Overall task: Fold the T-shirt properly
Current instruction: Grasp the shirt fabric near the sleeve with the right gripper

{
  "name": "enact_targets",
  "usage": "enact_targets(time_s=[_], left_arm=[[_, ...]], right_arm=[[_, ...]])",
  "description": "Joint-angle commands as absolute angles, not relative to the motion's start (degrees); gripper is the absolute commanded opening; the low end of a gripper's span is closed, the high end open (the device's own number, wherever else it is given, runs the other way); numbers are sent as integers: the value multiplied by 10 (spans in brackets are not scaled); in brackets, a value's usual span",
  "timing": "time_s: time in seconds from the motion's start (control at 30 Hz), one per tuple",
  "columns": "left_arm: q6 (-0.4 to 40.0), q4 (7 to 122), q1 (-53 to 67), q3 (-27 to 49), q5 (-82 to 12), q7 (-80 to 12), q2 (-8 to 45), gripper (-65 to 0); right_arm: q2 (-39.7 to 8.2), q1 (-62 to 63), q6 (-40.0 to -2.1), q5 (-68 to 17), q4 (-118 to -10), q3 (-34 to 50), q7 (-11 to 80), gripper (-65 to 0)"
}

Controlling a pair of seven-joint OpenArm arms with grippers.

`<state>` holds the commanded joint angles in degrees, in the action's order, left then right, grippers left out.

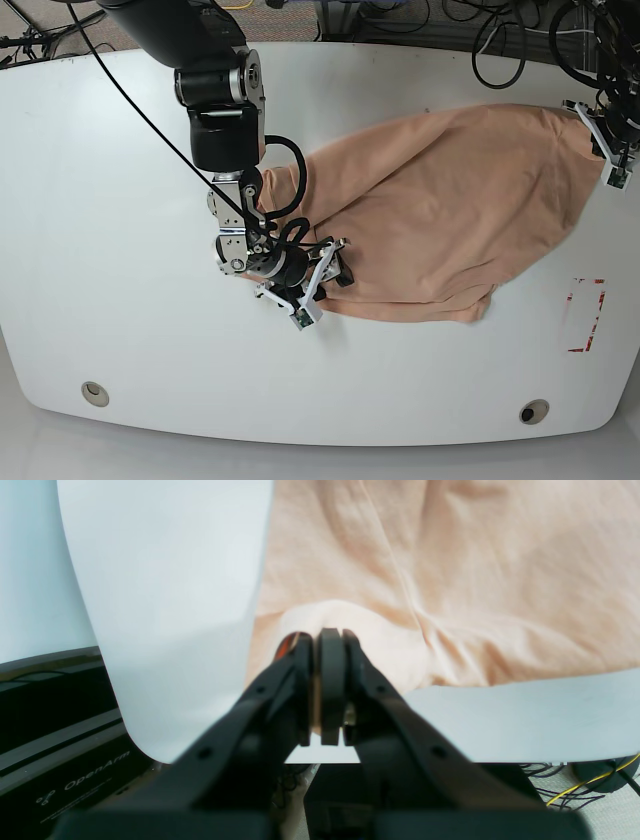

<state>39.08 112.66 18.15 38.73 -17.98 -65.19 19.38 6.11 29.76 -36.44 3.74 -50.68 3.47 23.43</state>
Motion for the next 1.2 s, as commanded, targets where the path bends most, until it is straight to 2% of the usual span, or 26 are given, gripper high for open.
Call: enact_targets(time_s=[0.67,0.8,0.93,1.0,1.2], left_arm=[[392,1127,182,387,-180,-652,194,-650],[392,1127,182,387,-180,-652,194,-650],[392,1127,182,388,-180,-652,194,-650],[392,1127,182,388,-180,-652,194,-650],[392,1127,182,388,-180,-652,194,-650]], right_arm=[[63,300,-364,36,-471,35,226,-336],[63,300,-364,34,-472,35,226,-434],[63,301,-364,36,-473,35,226,-588],[63,300,-364,33,-483,35,227,-633],[72,278,-364,38,-575,35,279,-650]])
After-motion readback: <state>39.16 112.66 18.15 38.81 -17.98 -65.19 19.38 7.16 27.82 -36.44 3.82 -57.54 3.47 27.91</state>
